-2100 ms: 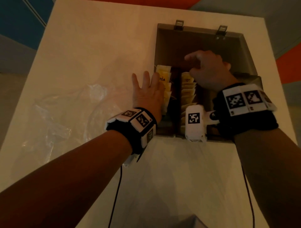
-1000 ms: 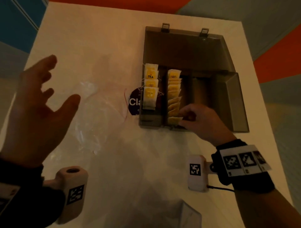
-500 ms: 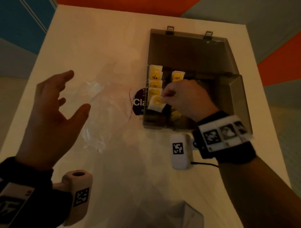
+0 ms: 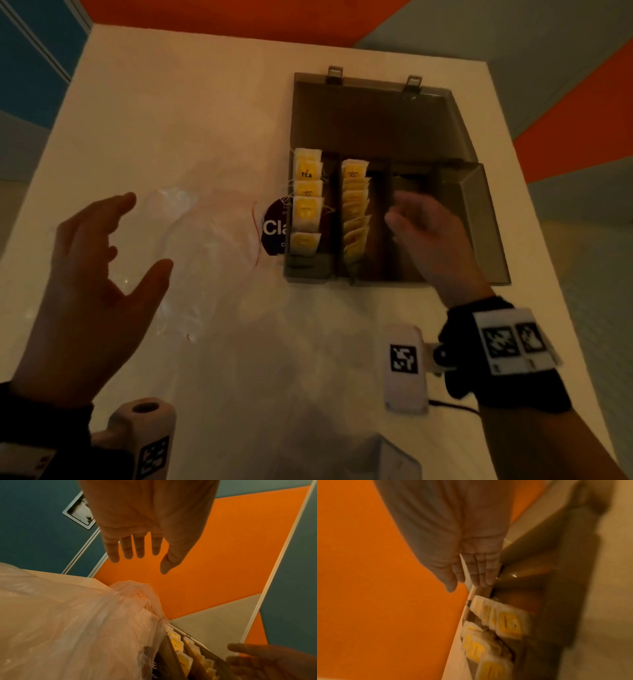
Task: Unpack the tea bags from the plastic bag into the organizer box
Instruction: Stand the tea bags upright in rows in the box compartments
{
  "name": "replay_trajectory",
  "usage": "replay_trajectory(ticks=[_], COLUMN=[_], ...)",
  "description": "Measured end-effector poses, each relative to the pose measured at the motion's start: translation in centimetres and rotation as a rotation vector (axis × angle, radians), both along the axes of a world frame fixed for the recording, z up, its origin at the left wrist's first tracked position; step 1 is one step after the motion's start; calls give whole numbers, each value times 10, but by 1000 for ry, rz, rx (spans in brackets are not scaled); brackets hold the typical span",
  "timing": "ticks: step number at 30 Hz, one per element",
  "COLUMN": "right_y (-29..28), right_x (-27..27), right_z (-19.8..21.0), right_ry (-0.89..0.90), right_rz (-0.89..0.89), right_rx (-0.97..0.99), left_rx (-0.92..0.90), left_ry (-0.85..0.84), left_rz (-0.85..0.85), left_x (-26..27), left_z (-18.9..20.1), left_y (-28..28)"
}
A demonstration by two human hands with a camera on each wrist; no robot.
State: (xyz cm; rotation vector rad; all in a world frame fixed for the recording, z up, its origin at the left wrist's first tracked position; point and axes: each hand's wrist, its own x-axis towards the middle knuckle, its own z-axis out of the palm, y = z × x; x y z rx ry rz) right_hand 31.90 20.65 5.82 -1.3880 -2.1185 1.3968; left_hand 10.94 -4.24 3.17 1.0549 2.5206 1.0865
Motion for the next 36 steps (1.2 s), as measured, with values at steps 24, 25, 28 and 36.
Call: replay_trajectory(ticks=[24,25,28,36], right_y=[-1,-1,1,10], right_x=[-46,-45,-37,-45], right_z=[-45,-44,-40,-31], right_ry=[-337,-338,-351,-28], right_rz=[112,126,165,-163], right_rx=[-15,-23,-43,-414], left_rx=[-1,5,20,-32], left_ry=[55,47,35,37], left_rz=[-29,-36,-57,-42], left_x=[20,23,25,37], left_z=[14,18,24,39], left_y=[11,13,16,21])
